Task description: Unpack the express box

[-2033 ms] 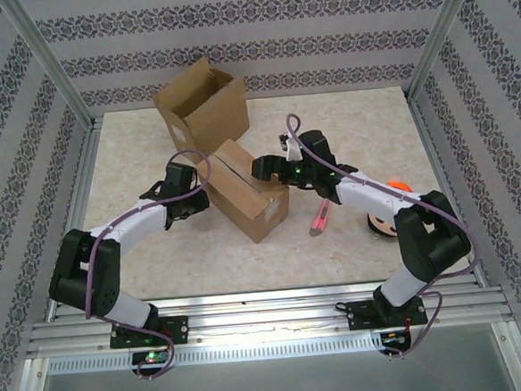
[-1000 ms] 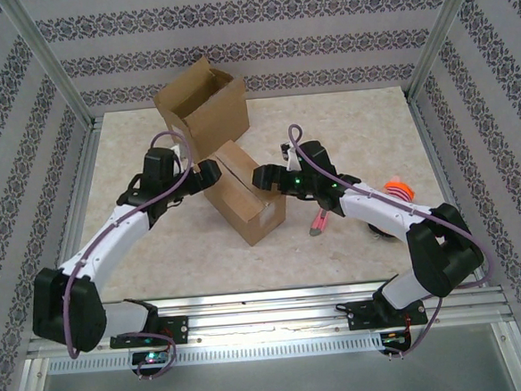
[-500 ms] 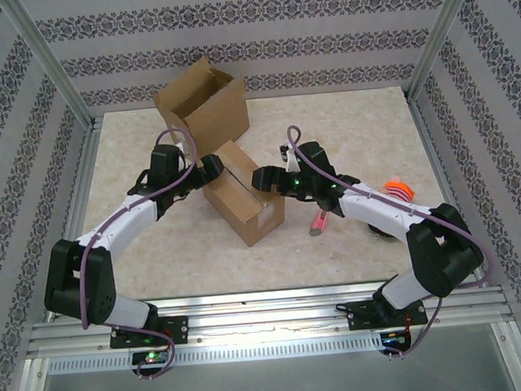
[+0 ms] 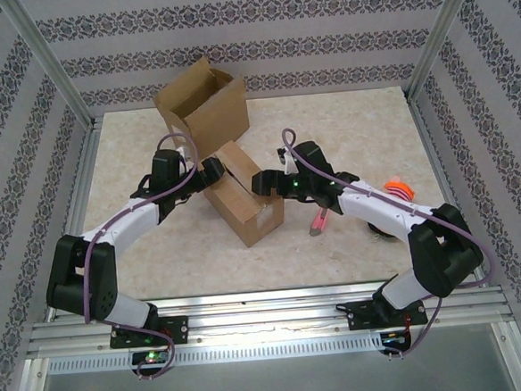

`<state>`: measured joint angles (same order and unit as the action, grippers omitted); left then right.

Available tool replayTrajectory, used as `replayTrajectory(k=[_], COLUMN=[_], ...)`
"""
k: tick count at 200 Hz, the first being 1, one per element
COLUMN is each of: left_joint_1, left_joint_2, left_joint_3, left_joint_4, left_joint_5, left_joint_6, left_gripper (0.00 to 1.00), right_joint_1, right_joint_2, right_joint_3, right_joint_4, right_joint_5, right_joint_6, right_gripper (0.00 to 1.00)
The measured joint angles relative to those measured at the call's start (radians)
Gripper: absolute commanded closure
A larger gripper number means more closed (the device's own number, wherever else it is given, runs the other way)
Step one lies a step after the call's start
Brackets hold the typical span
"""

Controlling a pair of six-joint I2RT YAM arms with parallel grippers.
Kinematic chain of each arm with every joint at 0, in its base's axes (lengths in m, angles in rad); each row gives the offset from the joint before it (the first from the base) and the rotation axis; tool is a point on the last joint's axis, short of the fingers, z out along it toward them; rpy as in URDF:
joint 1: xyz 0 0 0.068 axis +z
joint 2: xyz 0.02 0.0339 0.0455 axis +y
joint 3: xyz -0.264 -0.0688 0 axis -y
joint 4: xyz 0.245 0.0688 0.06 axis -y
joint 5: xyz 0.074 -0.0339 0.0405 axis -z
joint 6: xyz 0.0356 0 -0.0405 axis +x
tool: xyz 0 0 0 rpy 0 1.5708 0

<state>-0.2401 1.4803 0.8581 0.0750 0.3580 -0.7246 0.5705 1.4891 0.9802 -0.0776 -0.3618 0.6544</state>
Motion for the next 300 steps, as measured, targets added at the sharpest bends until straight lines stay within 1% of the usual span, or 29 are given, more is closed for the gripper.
replayTrajectory(k=[38, 69, 110, 154, 224, 300], left_joint_1=[0.0, 0.0, 0.0, 0.0, 0.0, 0.0], left_joint_2=[0.0, 0.0, 0.0, 0.0, 0.0, 0.003], left_joint_3=[-0.015, -0.022, -0.028, -0.028, -0.028, -0.042], left_joint_4=[0.027, 0.042, 0.054, 0.054, 0.054, 0.069], left_joint_5=[0.005, 0.009, 0.016, 0.032, 0.038, 0.047], left_joint_6=[-0.008, -0.014, -0.018, -0.018, -0.018, -0.023], left_gripper=[0.0, 0.0, 0.0, 0.0, 0.0, 0.0], right_joint_1=[0.049, 0.076, 0.076, 0.096, 0.108, 0.126], right_joint_2=[0.008, 0.048, 0.155, 0.24, 0.254, 0.303], right_joint_3=[0.157, 0.299, 0.412, 0.453, 0.464, 0.484], right_joint_4=[-0.191, -0.304, -0.382, -0.419, -0.421, -0.435], right_joint_5=[0.098, 0.171, 0.224, 0.253, 0.288, 0.335], right_joint_6=[-0.121, -0.215, -0.282, -0.303, -0.303, -0.303], right_gripper=[0.02, 0.02, 0.02, 0.02, 0.02, 0.02])
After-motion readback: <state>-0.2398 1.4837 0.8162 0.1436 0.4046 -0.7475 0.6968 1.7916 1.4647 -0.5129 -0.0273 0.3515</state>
